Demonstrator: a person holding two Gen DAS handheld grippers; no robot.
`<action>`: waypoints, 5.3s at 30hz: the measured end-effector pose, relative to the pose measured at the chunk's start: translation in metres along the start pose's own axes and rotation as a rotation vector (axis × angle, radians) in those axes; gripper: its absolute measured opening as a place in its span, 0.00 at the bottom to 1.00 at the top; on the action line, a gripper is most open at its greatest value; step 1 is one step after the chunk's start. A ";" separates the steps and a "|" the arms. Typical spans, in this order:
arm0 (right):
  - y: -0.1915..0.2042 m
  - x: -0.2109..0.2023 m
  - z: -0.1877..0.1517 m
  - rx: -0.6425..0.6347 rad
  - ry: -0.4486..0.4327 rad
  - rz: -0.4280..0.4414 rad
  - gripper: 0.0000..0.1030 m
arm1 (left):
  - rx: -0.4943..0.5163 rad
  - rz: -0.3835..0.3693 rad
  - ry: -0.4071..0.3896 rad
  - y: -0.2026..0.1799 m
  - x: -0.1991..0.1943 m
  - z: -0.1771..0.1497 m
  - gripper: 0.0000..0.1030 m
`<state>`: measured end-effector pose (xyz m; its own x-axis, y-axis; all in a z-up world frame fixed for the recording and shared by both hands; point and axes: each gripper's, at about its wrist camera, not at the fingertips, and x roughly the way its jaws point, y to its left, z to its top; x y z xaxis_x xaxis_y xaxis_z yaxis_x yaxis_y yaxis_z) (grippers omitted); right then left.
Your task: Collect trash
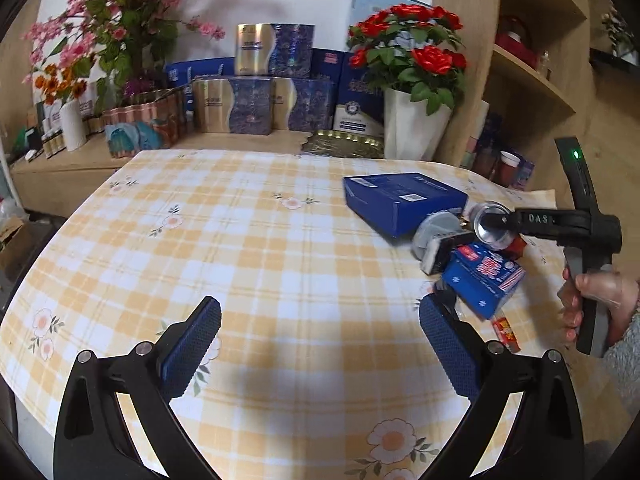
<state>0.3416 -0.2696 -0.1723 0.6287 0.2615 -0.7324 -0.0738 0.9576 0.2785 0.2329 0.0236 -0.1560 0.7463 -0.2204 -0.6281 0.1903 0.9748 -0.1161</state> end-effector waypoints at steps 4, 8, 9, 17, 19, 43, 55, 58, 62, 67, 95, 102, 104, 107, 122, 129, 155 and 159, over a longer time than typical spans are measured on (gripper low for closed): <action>0.010 -0.032 -0.008 -0.039 -0.094 0.003 0.28 | 0.005 -0.094 0.030 -0.013 0.003 0.002 0.93; 0.013 -0.077 -0.025 -0.099 -0.212 -0.051 0.28 | -0.048 -0.233 0.128 -0.033 0.019 0.004 0.91; 0.010 -0.085 -0.028 -0.103 -0.231 -0.066 0.28 | -0.060 -0.255 0.153 -0.041 0.024 0.006 0.91; -0.038 -0.141 -0.079 0.006 -0.293 -0.108 0.28 | 0.132 -0.333 0.230 -0.128 0.061 0.000 0.91; -0.050 -0.153 -0.092 0.025 -0.302 -0.118 0.28 | 0.077 -0.342 0.286 -0.137 0.076 0.000 0.91; -0.110 -0.192 -0.148 0.170 -0.350 -0.113 0.27 | -0.295 0.069 0.542 -0.172 0.184 0.036 0.90; -0.099 -0.214 -0.159 0.220 -0.365 -0.079 0.27 | -0.212 -0.096 0.443 -0.146 0.110 0.038 0.87; -0.085 -0.221 -0.164 0.209 -0.361 -0.072 0.27 | -0.138 -0.138 0.399 -0.139 0.076 0.039 0.87; -0.061 -0.226 -0.174 0.187 -0.343 -0.055 0.27 | -0.049 -0.183 0.375 -0.129 0.035 0.026 0.87; -0.024 -0.229 -0.195 0.145 -0.312 -0.027 0.27 | 0.013 -0.205 0.360 -0.108 -0.014 -0.003 0.87; 0.096 -0.147 -0.306 -0.001 0.051 0.118 0.23 | -0.090 -0.174 0.259 -0.023 -0.139 -0.101 0.87; 0.080 -0.159 -0.299 -0.002 -0.009 0.026 0.27 | -0.046 -0.195 0.263 -0.031 -0.129 -0.107 0.87; 0.077 -0.165 -0.298 -0.002 -0.035 0.019 0.40 | -0.019 -0.214 0.251 -0.036 -0.128 -0.110 0.87; 0.074 -0.178 -0.296 -0.021 -0.091 -0.009 0.70 | 0.004 -0.239 0.243 -0.042 -0.127 -0.113 0.87; 0.028 -0.210 -0.307 0.032 -0.264 -0.203 0.94 | 0.231 -0.330 0.195 -0.086 -0.101 -0.153 0.87; 0.010 -0.191 -0.310 0.129 -0.221 -0.245 0.94 | 0.271 -0.350 0.300 -0.102 -0.069 -0.179 0.87; 0.019 -0.177 -0.306 0.146 -0.191 -0.227 0.94 | 0.173 -0.311 0.257 -0.083 -0.071 -0.169 0.89; 0.021 -0.175 -0.306 0.139 -0.182 -0.232 0.94 | 0.150 -0.266 0.232 -0.076 -0.074 -0.165 0.89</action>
<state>-0.0067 -0.2586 -0.2288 0.7457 0.0001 -0.6663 0.1859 0.9603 0.2081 0.0581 -0.0287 -0.2274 0.4973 -0.4351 -0.7506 0.4616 0.8652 -0.1957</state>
